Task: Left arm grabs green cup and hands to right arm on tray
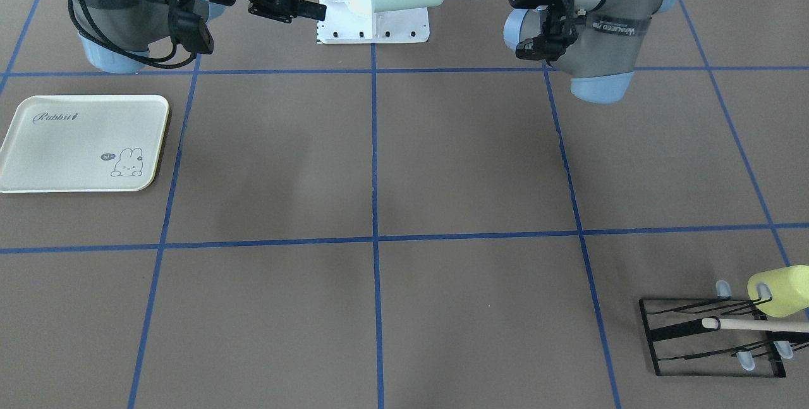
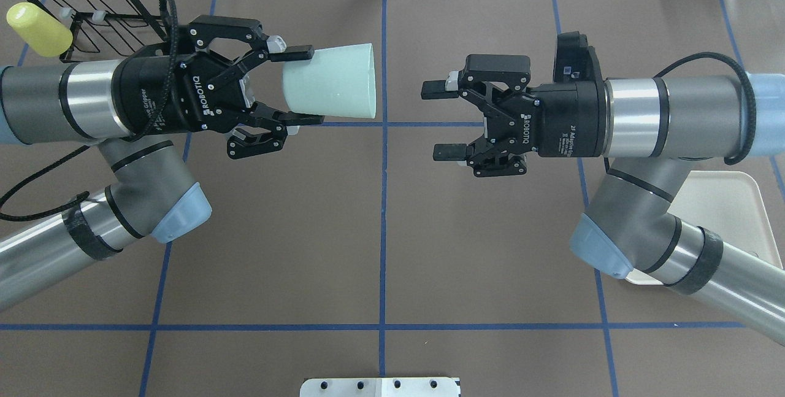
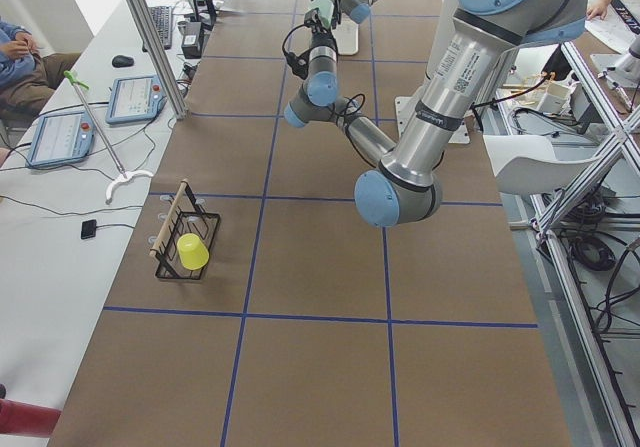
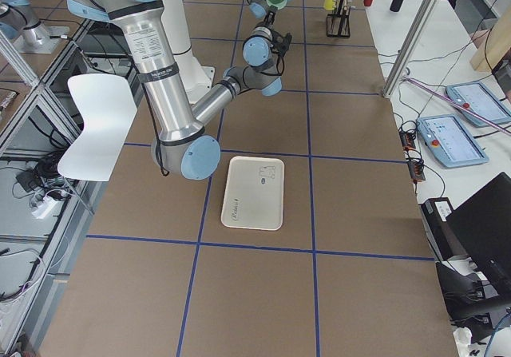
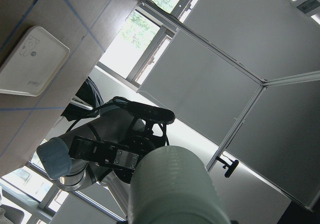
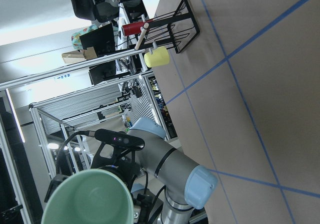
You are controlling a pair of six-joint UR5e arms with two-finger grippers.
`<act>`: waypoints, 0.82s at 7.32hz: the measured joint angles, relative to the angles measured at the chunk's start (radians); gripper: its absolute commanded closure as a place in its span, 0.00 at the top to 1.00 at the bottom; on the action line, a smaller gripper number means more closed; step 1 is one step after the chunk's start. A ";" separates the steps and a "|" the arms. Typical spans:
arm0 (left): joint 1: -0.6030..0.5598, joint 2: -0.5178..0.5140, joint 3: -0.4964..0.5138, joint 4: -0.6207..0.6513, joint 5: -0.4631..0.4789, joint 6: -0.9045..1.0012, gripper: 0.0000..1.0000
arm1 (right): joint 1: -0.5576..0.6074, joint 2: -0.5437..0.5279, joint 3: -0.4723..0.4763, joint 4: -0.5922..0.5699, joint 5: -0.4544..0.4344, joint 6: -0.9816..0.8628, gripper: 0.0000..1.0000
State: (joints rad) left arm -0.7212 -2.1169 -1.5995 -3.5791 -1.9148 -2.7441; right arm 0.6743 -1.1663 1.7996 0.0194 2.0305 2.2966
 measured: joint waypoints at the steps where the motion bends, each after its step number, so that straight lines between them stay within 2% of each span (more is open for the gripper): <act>1: 0.001 0.001 0.001 -0.012 0.016 -0.006 0.00 | -0.004 0.000 0.000 0.024 -0.003 0.007 1.00; 4: 0.025 -0.001 0.003 -0.015 0.032 -0.010 0.00 | -0.022 0.020 -0.008 0.039 -0.066 0.012 0.99; 6: 0.039 -0.008 0.002 -0.012 0.034 -0.011 0.00 | -0.036 0.045 -0.025 0.039 -0.085 0.011 0.92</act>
State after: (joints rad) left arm -0.6824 -2.1245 -1.5979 -3.5907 -1.8813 -2.7554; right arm 0.6381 -1.1213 1.7743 0.0580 1.9456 2.3073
